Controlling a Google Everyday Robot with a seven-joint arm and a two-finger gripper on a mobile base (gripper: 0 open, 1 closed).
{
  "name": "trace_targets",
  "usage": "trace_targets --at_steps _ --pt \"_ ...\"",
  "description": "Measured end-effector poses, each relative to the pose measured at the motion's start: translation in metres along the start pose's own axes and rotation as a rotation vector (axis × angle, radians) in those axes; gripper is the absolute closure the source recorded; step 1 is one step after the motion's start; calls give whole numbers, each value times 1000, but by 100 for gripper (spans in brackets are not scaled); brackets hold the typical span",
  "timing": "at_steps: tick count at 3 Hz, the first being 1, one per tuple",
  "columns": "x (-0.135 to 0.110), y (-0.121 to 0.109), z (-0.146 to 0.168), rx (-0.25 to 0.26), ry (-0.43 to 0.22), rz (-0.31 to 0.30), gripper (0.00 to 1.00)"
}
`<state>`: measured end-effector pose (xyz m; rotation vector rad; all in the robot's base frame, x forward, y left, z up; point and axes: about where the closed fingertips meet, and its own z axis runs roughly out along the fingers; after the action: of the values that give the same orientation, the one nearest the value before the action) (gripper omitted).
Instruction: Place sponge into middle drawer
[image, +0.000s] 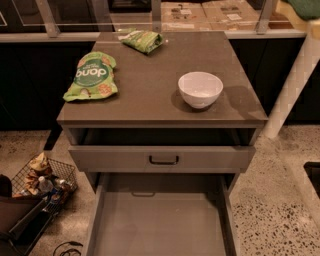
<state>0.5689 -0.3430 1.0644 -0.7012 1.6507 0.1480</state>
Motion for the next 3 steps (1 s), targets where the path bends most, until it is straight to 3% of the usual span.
trace_targets --at_steps 1,2,3 --pt "93 58 -25 -127 50 138 100" --pt "183 106 -48 -221 113 275 100" --pt "250 146 -67 -307 166 370 100"
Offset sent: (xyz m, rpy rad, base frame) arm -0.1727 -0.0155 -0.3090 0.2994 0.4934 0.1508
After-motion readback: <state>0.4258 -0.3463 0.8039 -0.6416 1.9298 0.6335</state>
